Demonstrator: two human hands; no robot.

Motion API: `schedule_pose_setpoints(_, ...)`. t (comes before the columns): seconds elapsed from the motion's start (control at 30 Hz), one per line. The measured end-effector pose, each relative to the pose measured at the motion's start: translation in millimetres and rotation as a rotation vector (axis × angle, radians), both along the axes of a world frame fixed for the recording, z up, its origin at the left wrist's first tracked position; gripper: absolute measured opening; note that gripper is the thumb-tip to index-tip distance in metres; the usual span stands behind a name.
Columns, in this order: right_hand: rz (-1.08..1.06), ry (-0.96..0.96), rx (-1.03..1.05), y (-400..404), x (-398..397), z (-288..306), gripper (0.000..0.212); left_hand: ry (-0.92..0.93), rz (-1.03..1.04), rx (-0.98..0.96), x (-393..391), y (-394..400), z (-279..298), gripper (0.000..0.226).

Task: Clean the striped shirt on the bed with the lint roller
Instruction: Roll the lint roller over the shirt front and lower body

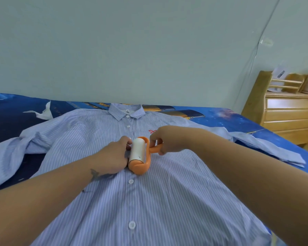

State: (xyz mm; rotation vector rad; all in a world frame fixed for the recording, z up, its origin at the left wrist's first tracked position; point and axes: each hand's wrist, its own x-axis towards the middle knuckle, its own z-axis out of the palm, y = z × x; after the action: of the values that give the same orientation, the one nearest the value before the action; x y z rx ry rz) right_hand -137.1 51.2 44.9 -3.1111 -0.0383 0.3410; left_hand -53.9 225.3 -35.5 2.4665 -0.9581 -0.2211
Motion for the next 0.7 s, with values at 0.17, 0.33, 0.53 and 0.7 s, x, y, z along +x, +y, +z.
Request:
schedule_pose_setpoints(0.17, -0.076, 0.017, 0.008, -31, -29, 1, 0.033, -0.174, 0.095, 0.135, -8, -6, 0, 0.044)
schedule_pose_setpoints(0.33, -0.177, 0.034, -0.054, -72, -64, 7, 0.032, -0.240, 0.118, 0.195, -11, -7, 2, 0.040)
schedule_pose_setpoints(0.53, -0.308, 0.075, -0.110, -124, -115, 14, 0.031, -0.249, 0.130, 0.223, -16, -9, 4, 0.040)
schedule_pose_setpoints(0.7, -0.371, 0.205, -0.273, -149, -151, 33, 0.028, -0.222, 0.096, 0.133, -22, -2, 6, 0.036)
